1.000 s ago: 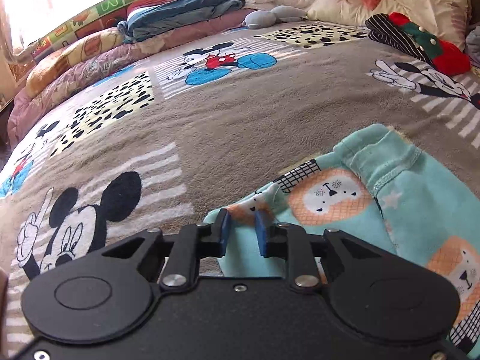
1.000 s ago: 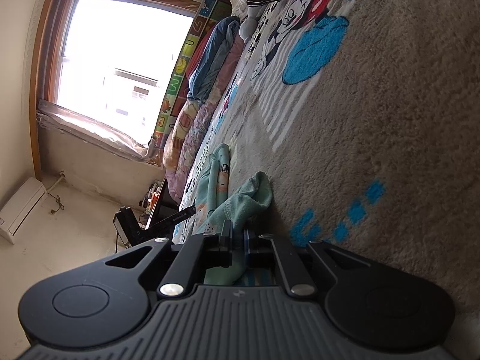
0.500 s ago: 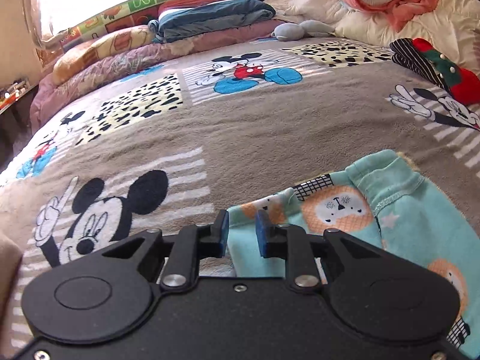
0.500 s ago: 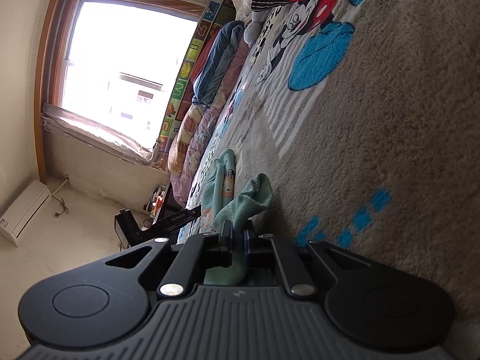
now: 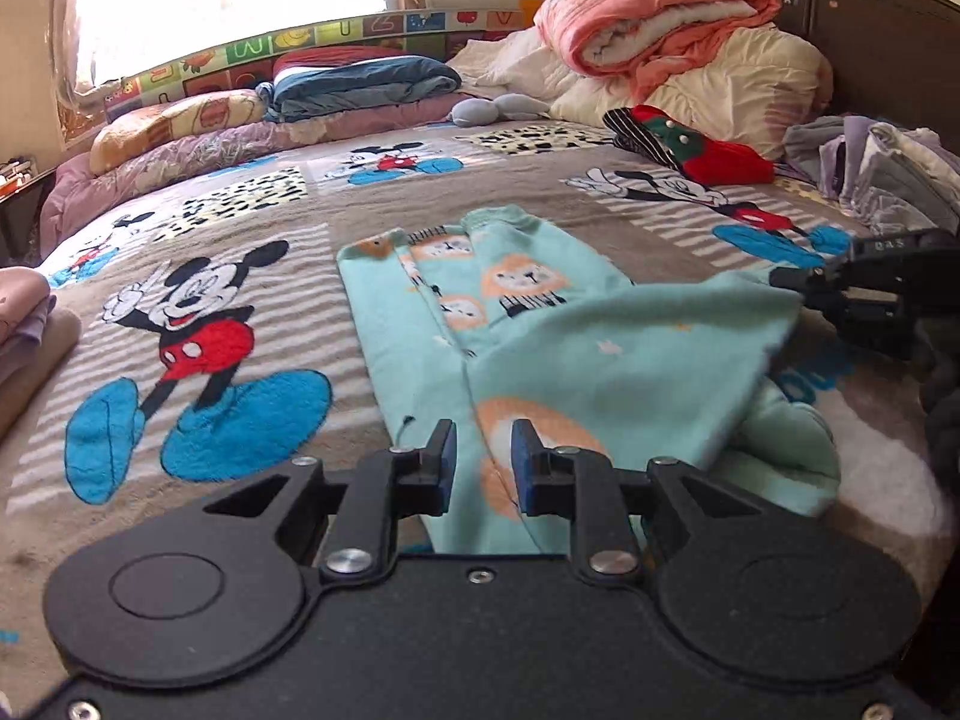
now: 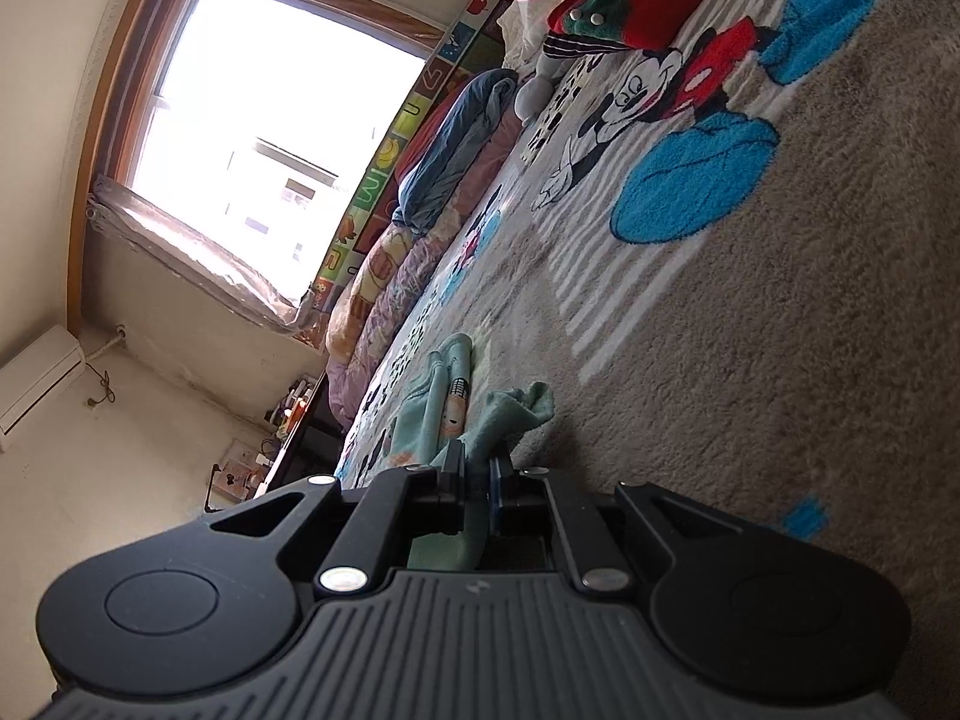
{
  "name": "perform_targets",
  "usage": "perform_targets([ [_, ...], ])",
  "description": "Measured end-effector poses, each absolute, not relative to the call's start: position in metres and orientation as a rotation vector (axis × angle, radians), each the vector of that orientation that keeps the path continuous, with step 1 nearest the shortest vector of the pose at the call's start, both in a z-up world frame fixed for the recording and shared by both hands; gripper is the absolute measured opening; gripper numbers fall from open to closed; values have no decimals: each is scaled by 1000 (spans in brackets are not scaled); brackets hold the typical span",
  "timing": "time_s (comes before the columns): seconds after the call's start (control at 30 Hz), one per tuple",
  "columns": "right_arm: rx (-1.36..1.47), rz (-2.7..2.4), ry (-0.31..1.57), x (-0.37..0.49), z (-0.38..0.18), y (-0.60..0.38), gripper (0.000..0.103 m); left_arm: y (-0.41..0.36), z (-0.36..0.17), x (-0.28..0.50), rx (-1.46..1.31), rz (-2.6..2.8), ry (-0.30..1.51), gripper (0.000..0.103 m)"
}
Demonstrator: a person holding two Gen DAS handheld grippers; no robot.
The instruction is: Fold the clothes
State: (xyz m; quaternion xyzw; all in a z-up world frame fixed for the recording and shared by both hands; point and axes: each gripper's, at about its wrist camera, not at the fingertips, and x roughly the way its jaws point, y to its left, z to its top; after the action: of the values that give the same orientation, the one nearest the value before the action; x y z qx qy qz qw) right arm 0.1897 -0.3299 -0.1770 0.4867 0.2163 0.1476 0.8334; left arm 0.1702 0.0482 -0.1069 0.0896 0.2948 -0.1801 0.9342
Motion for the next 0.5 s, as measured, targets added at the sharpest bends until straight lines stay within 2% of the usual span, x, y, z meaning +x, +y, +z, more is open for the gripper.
perform_targets([
  [0.1,1015,292,463,191,-179,-327,12,48,-136,171,136,-371,607,18],
  [0.2,1012,276,455,189,-180,-327,13,70,-123,161,-2,-431,577,18],
  [0.33,1063,245,432,185,-185,-333,21,97,-112,152,-129,-458,538,18],
  [0.5,1028,212,468,191,-184,-329,21,96,-105,149,-95,-510,516,18],
])
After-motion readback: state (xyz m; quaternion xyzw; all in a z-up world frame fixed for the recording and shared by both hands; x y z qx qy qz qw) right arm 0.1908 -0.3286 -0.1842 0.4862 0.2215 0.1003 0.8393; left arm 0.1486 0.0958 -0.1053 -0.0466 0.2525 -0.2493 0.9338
